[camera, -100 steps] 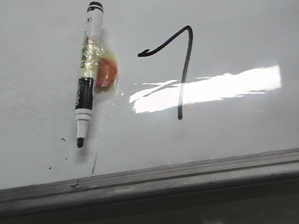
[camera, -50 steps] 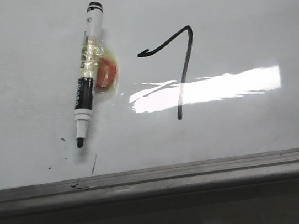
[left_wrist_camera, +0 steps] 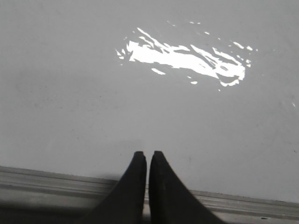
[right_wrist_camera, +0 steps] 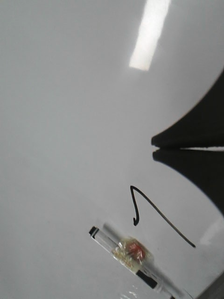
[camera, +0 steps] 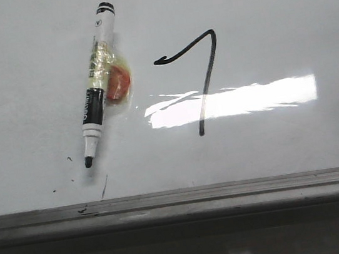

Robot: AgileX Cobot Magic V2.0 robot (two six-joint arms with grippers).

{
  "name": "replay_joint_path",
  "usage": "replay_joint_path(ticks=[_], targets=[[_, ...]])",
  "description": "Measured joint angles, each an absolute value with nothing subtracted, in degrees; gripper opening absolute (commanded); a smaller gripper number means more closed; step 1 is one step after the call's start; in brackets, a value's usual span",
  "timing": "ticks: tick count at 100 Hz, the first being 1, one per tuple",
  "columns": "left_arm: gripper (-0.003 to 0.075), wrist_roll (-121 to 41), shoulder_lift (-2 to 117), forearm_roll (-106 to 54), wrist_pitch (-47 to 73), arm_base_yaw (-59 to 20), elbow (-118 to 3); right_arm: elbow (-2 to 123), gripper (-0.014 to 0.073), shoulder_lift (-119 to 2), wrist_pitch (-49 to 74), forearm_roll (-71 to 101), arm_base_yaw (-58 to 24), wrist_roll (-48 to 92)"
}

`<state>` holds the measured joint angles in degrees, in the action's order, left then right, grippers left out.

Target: Write number 7 on whiteboard

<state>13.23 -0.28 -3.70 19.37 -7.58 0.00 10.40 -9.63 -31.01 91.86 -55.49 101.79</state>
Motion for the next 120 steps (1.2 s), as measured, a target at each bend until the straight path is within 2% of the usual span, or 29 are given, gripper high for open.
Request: replay_joint_path(ticks=[11, 24, 42, 52, 63, 80, 120], targets=[[-0.0020, 13.2, -0.3, -3.7, 19.4, -7.6, 0.0, 5.6, -0.0067, -9.9, -30.8, 72.9, -51.5, 81.4], [-0.0020, 13.2, -0.3, -3.7, 19.5, -7.6, 0.0, 1.4, -0.0067, -10.5, -26.2, 50.2, -39.9, 58.8], [-0.0020, 13.2, -0.3, -3.6, 19.5, -7.6, 0.0, -0.6, -0.0067, -10.3, -7.7, 17.7, -17.7, 26.4], [-0.0020, 13.2, -0.3, -3.6, 19.5, -7.6, 0.0, -0.6, -0.0067, -8.0, 2.5, 5.3, -8.8, 12.1], [-0.0020, 13.2, -0.3, -3.6, 19.5, -7.6, 0.0, -0.6, -0.0067, -4.5, 9.3, 1.1, -3.0, 7.5], [-0.0020, 13.2, -0.3, -3.6, 19.5, -7.6, 0.0, -0.6, -0.0067, 0.2, 18.3, -0.6, -1.0, 6.0], [-0.0020, 13.2, -0.3, -3.6, 19.5, -7.6, 0.0, -0.6, -0.0067, 0.3, 18.8, -0.9, -0.8, 5.8]])
